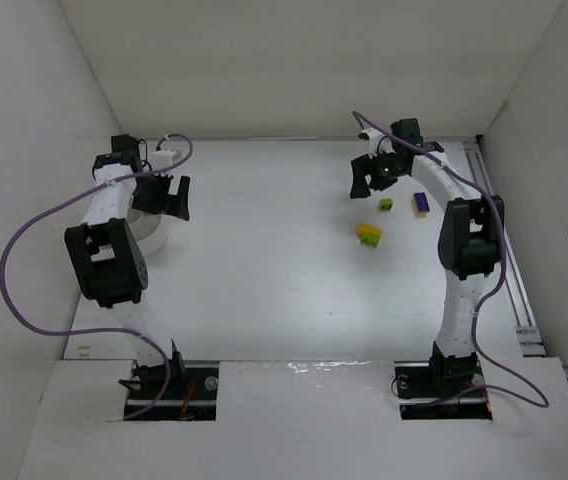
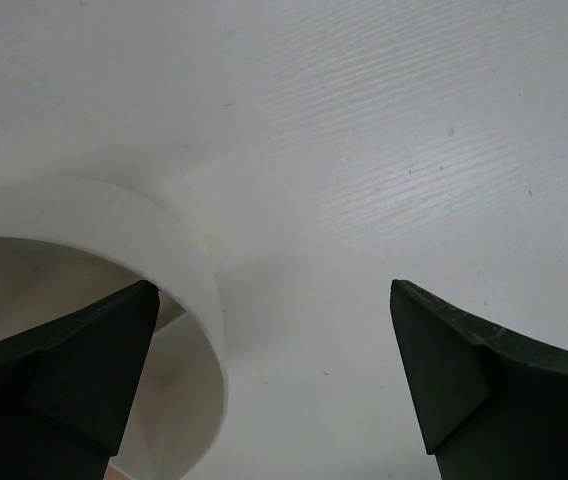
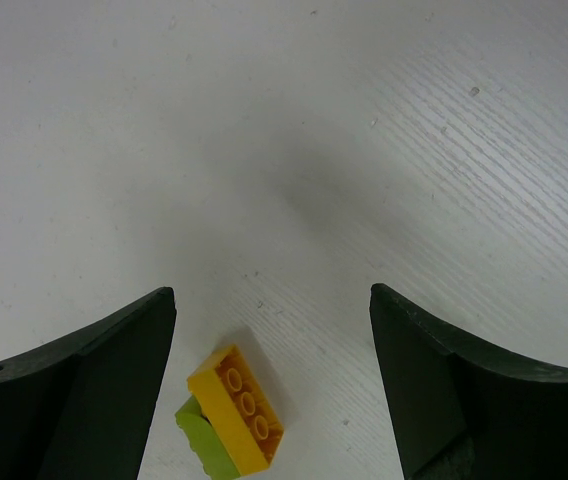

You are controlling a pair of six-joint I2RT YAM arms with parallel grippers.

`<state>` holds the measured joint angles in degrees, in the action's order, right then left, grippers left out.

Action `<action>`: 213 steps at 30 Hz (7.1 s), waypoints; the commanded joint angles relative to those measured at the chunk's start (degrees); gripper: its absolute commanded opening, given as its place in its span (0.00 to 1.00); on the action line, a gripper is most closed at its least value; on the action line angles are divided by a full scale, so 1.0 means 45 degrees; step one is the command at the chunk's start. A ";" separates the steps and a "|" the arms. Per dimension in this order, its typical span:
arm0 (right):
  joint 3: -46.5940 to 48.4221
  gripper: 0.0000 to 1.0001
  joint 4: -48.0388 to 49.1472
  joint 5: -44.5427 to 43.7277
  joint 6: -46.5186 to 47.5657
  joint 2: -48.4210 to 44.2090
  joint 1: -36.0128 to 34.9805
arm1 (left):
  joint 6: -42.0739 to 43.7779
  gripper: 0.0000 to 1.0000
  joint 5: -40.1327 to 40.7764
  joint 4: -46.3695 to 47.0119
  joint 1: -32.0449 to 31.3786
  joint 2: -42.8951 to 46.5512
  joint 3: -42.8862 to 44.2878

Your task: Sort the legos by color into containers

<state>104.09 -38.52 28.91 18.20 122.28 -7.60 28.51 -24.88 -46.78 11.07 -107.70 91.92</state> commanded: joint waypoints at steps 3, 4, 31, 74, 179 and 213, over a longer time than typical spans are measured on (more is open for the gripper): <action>0.0052 0.83 0.0397 0.0392 -0.0079 -0.0532 0.0008 | 0.0342 1.00 -0.0095 -0.0793 0.0040 0.1119 -0.0270; 0.0052 0.83 0.0397 0.0393 -0.0079 -0.0532 0.0008 | 0.0344 1.00 -0.0095 -0.0795 0.0040 0.1295 -0.0386; 0.0149 0.83 0.0631 0.0627 -0.0079 -0.0531 0.0008 | -0.0047 1.00 0.0042 -0.0346 0.0040 0.3523 -0.2399; -0.8092 0.99 0.5203 -0.3845 -0.2188 -0.9186 0.0789 | -0.4855 1.00 0.0356 0.6567 0.0059 1.0749 -0.7534; -0.2976 0.61 -0.1635 -0.4275 0.3867 -0.1450 -0.1945 | -0.4266 1.00 -0.0701 0.7154 -0.0194 1.1101 -0.9938; -0.2741 0.36 -0.2279 -0.5388 0.4355 -0.0710 -0.2179 | -0.4266 1.00 -0.0701 0.7154 -0.0194 1.1219 -1.0055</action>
<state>89.65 -47.97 5.93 37.39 118.87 -16.97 9.96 -26.81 -16.03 10.33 -58.59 47.27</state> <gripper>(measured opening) 0.373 0.997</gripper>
